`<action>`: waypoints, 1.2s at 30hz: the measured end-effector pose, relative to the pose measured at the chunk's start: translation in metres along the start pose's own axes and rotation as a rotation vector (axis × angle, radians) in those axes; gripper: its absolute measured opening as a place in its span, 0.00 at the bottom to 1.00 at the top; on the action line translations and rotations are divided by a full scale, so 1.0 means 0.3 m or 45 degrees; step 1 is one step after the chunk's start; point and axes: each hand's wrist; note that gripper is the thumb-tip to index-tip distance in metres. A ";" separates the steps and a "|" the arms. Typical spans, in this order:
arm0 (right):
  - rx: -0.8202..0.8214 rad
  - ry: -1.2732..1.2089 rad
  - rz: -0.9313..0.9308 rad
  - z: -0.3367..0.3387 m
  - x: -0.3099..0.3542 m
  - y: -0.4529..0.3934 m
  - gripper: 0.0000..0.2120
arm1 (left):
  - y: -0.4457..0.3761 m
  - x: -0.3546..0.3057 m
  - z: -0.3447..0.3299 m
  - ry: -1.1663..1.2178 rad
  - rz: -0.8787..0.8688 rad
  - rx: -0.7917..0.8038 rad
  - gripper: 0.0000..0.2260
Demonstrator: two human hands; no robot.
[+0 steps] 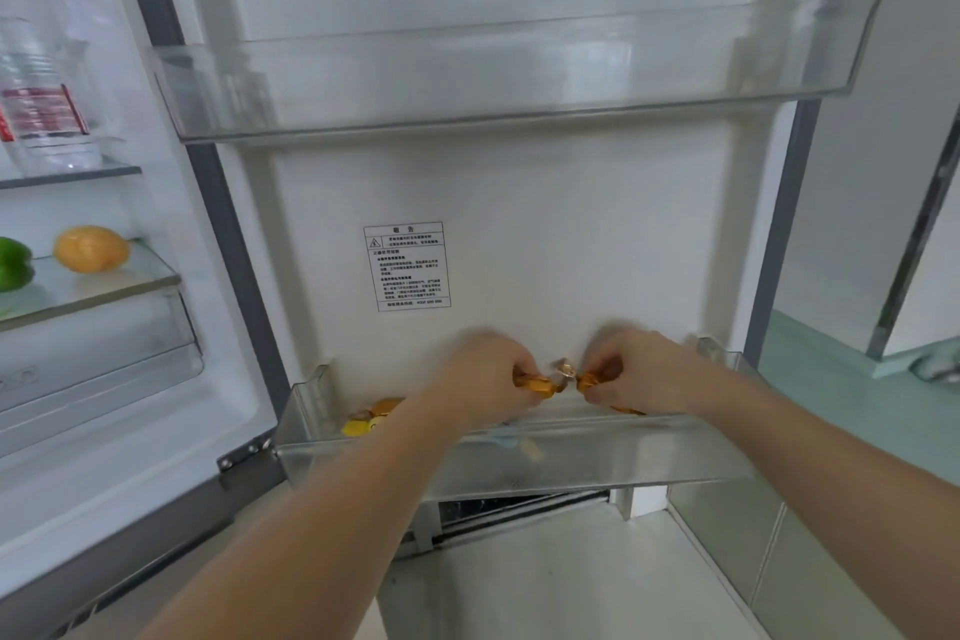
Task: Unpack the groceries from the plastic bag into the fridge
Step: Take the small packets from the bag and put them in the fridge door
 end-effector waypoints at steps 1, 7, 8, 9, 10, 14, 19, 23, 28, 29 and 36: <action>0.039 0.010 -0.027 0.000 0.000 0.001 0.10 | -0.002 0.002 -0.005 -0.035 -0.003 0.039 0.06; 0.147 0.068 -0.154 0.000 0.004 -0.002 0.10 | -0.014 0.017 -0.015 -0.122 -0.014 0.108 0.07; 0.148 0.078 -0.177 -0.003 0.001 -0.004 0.10 | -0.012 0.019 -0.014 -0.119 -0.013 0.107 0.08; 0.148 0.084 -0.196 -0.007 -0.003 -0.007 0.10 | -0.011 0.020 -0.013 -0.125 -0.021 0.093 0.08; 0.147 0.088 -0.210 -0.013 -0.009 -0.010 0.12 | -0.011 0.021 -0.013 -0.138 -0.028 0.080 0.07; 0.109 0.048 -0.202 -0.020 -0.028 -0.017 0.18 | -0.018 0.022 -0.019 -0.179 -0.051 0.057 0.07; 0.077 0.040 -0.204 -0.017 -0.022 -0.016 0.15 | -0.017 0.024 -0.018 -0.014 0.012 0.090 0.12; 0.071 0.025 -0.209 -0.013 -0.012 -0.006 0.12 | -0.008 0.025 -0.017 0.054 0.023 0.113 0.14; 0.046 0.015 -0.169 -0.017 -0.012 -0.003 0.09 | 0.001 0.029 -0.016 0.107 0.058 0.053 0.10; 0.013 0.018 -0.157 -0.018 -0.011 -0.002 0.09 | 0.003 0.027 -0.015 0.119 0.062 0.032 0.09; -0.386 -0.106 -0.051 0.015 0.037 0.050 0.02 | 0.047 -0.017 0.024 0.138 0.018 -0.154 0.06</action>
Point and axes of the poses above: each hand's wrist, its own y-axis away from the middle knuckle, its own z-axis out of the back of the hand, x = y × z, and after that the axes turned 2 degrees about y, right-handed
